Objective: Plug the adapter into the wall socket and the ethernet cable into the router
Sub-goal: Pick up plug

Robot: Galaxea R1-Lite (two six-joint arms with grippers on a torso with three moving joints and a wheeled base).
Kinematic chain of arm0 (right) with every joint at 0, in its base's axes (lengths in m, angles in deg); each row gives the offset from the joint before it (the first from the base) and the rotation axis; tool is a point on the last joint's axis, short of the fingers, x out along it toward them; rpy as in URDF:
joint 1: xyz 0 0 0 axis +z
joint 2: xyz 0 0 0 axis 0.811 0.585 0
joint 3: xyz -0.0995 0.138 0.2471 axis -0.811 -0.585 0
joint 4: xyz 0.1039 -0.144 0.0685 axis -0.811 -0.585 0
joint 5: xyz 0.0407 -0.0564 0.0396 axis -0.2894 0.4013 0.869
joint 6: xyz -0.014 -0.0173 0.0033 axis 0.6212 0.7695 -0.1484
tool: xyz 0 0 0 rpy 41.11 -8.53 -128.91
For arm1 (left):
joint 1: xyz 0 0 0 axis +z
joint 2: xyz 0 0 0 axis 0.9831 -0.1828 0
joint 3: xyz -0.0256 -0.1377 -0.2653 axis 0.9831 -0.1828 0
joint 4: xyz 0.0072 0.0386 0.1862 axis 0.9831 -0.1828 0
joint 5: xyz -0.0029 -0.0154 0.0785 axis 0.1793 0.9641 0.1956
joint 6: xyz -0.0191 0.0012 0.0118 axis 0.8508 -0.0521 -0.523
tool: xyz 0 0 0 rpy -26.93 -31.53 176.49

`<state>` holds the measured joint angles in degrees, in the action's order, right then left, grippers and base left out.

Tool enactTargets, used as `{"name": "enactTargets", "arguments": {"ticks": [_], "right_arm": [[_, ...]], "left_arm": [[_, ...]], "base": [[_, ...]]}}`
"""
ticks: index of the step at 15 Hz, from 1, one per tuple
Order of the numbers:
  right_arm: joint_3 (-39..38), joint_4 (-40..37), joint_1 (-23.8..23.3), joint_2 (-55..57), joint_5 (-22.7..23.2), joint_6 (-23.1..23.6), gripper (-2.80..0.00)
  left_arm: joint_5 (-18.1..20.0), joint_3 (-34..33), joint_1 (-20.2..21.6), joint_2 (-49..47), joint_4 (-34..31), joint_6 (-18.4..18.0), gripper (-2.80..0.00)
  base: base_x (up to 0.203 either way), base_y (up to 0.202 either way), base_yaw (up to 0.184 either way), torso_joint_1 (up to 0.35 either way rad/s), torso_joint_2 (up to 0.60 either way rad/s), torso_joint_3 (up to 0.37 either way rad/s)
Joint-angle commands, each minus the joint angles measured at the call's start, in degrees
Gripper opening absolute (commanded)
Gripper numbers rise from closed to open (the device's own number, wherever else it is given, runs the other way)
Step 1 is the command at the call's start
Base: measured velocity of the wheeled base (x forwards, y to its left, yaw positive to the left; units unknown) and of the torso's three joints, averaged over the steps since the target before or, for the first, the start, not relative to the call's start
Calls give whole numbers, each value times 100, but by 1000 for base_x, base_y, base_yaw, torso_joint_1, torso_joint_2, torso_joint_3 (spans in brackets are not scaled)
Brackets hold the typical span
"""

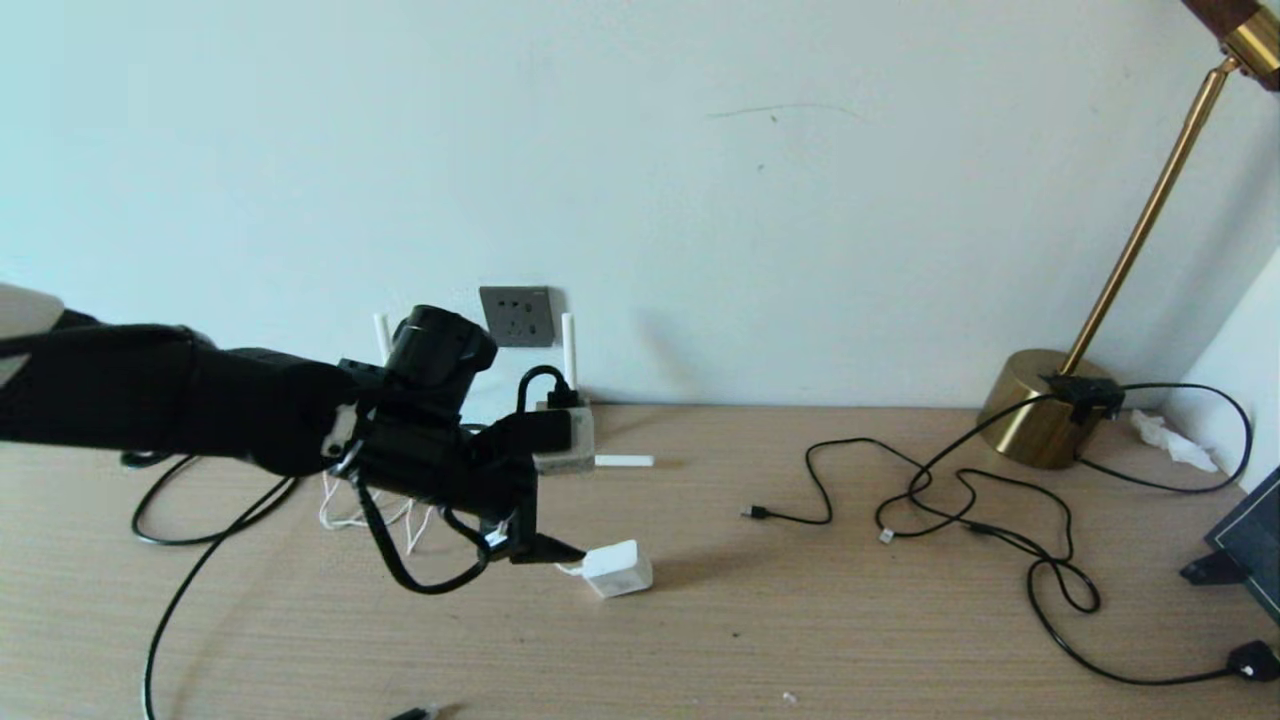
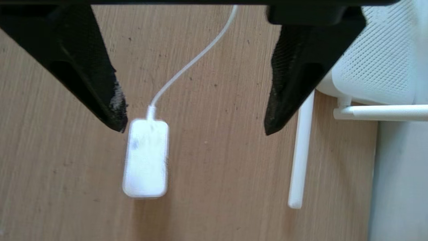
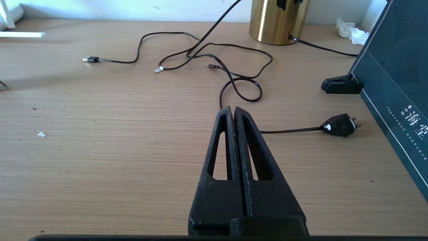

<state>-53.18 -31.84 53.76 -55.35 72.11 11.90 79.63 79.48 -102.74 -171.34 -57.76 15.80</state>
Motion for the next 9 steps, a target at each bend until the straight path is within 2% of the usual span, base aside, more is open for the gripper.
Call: {"name": "enactTargets", "arguments": {"ticks": [1,3,5,9], "right_arm": [[0,-1,0,-2,0,0,-280],[0,-1,0,-2,0,0,-280],[0,-1,0,-2,0,0,-280],[0,-1,0,-2,0,0,-280]], "left_arm": [[17,332,-57,-199,-204,87,0],[20,875,-128,-445,-662,316,0],[20,1199,-148,-797,-804,378,0],[11,1258,-177,-1059,-1043,377,0]], "base": [[0,0,0,0,0,0],[0,0,0,0,0,0],[0,0,0,0,0,0],[0,0,0,0,0,0]]}}
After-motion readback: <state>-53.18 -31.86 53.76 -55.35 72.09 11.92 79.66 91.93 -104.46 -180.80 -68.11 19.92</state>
